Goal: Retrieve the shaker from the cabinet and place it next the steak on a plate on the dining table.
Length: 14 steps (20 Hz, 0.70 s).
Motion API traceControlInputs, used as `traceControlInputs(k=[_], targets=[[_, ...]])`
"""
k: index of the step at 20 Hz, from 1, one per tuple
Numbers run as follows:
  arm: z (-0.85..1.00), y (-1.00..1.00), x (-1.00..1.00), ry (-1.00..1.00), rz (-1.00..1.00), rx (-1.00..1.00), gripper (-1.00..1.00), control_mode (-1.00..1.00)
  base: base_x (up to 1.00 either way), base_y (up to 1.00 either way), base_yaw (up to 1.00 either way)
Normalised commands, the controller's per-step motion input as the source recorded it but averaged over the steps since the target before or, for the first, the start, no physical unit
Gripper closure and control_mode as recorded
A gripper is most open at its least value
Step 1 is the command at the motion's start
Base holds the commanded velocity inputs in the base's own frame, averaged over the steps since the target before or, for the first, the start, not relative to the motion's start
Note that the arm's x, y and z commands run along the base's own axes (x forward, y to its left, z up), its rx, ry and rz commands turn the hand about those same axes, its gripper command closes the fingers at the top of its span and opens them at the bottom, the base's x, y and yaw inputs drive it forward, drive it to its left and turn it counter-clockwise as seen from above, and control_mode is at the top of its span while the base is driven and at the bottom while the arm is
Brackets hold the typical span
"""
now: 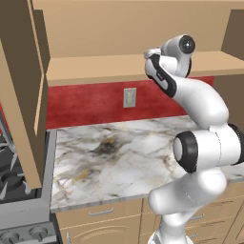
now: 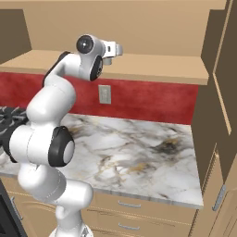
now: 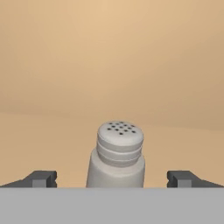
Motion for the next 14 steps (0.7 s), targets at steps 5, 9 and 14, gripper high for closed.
traceControlInputs(k=[5,9,14], targets=[[-0.16,0.0,0.21,0.0,0.0,0.02,1.0,-1.0,0.0,0.0,0.0],[-0.14,0.0,0.15,0.0,0.0,0.03,1.0,-1.0,0.0,0.0,0.0],[-0.02,0.0,-0.19,-0.02,0.0,0.01,1.0,-1.0,0.0,0.0,0.0]])
